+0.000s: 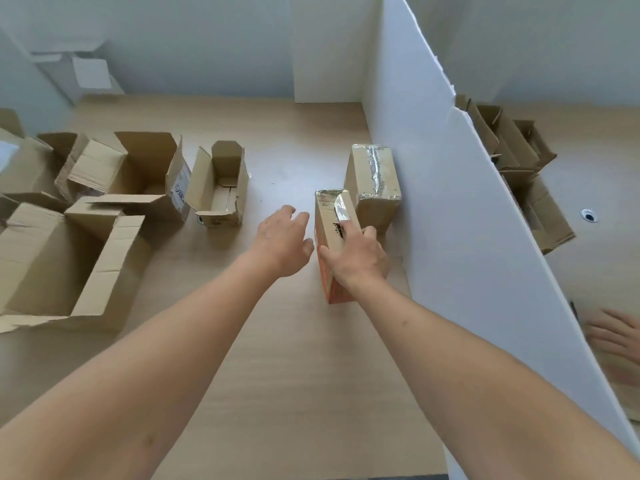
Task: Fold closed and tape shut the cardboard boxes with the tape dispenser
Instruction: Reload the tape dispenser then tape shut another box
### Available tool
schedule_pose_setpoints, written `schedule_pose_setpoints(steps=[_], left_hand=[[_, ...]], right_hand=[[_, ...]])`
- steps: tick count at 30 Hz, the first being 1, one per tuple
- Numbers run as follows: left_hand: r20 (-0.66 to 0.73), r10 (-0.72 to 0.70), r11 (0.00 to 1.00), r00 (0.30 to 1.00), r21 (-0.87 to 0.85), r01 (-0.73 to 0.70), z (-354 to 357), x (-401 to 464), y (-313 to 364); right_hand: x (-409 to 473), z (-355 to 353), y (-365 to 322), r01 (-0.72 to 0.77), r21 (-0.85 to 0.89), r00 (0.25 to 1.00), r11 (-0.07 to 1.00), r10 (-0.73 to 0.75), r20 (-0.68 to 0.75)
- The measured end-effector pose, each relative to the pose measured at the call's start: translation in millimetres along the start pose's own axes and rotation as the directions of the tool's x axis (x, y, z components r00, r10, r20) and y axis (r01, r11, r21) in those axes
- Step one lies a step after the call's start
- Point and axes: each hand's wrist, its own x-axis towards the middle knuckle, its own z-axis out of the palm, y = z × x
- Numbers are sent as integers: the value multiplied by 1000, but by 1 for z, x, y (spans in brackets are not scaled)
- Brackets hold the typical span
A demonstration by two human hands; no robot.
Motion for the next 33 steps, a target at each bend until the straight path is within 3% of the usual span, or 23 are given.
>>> schedule_pose_setpoints(steps=[7, 15, 22, 29, 33], left_hand=[[43, -10, 1000, 999, -5, 10, 23, 81, -37], [39, -5, 1000, 999, -24, 6, 36, 127, -52], [36, -32, 999, 999, -22, 33, 45, 137, -64], [22, -40, 999, 999, 6, 40, 50, 132, -68], [1, -23, 1000, 1000, 0, 23, 42, 122, -65]], right_hand=[[91, 40, -27, -16, -81, 989, 997, 4, -151], [150, 66, -41, 43, -152, 983, 987, -69, -172], [180, 79, -34, 68, -391, 961, 918, -165, -221], [193, 79, -29, 17, -448, 962, 894, -136, -235], [183, 71, -33, 58, -440, 967, 896, -159, -197]])
